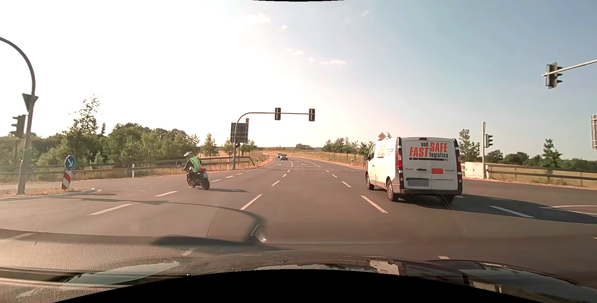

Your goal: Follow the waypoints while adhering to traffic rules and regulations

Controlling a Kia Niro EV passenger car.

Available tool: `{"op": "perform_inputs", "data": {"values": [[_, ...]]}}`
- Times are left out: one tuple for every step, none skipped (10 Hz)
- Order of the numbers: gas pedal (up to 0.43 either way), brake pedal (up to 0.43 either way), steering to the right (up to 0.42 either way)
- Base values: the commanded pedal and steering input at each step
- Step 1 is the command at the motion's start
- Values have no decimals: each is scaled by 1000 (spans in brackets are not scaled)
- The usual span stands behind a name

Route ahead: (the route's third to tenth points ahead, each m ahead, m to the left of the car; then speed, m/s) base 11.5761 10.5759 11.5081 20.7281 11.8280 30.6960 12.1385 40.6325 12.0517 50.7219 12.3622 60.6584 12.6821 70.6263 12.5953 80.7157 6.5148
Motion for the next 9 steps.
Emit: {"op": "perform_inputs", "data": {"values": [[138,0,-144],[138,0,-162],[138,0,-179],[138,0,-196],[138,0,-208],[130,0,-216],[130,0,-224],[130,0,-233],[130,0,-239]]}}
